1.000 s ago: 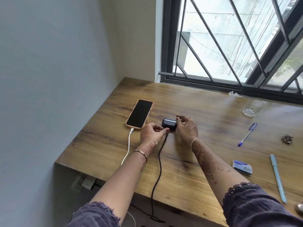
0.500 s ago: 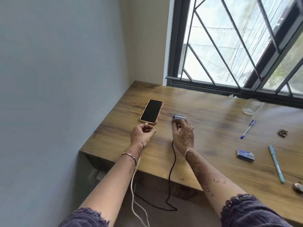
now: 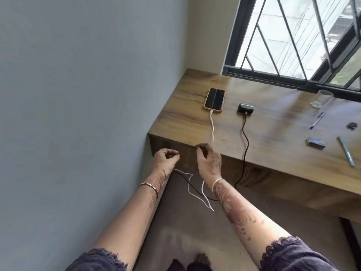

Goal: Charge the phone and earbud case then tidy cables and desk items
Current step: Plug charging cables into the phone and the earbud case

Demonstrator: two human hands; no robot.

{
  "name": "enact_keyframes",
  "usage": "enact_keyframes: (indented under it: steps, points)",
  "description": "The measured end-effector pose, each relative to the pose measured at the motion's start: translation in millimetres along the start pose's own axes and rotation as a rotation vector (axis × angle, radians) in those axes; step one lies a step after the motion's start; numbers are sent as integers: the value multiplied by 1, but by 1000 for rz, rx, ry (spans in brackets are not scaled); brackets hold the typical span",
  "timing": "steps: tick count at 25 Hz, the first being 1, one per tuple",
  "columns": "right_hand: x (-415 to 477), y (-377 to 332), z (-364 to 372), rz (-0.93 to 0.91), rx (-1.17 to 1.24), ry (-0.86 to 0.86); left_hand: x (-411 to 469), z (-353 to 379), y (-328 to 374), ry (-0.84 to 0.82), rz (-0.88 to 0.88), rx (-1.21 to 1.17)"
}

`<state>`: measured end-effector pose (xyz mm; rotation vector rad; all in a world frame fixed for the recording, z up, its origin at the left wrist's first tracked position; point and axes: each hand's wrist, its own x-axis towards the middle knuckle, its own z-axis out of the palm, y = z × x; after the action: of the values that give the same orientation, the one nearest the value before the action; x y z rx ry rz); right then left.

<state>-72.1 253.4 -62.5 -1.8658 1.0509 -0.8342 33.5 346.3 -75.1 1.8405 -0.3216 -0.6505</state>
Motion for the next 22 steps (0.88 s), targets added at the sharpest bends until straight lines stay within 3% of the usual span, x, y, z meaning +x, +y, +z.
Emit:
enact_keyframes:
  steps: [3,7,11,13,18,22]
  points:
    - [-39,5,26,4,-49,-100,-11,-24,-28,40,-79,-14]
    - [-58,28,65,111,-249,-488,-14,-37,-65,82,-191,-85]
    - [-35,50,105,219,-477,-707,9,-32,-101,26,-243,-50]
    - [-18,60,128,268,-465,-700,23,-30,-116,11,-278,-46]
    - [10,94,184,181,-489,-788,51,-25,-144,-17,-291,-105]
    - [18,110,207,237,-402,-712,59,-18,-155,-17,-296,-164]
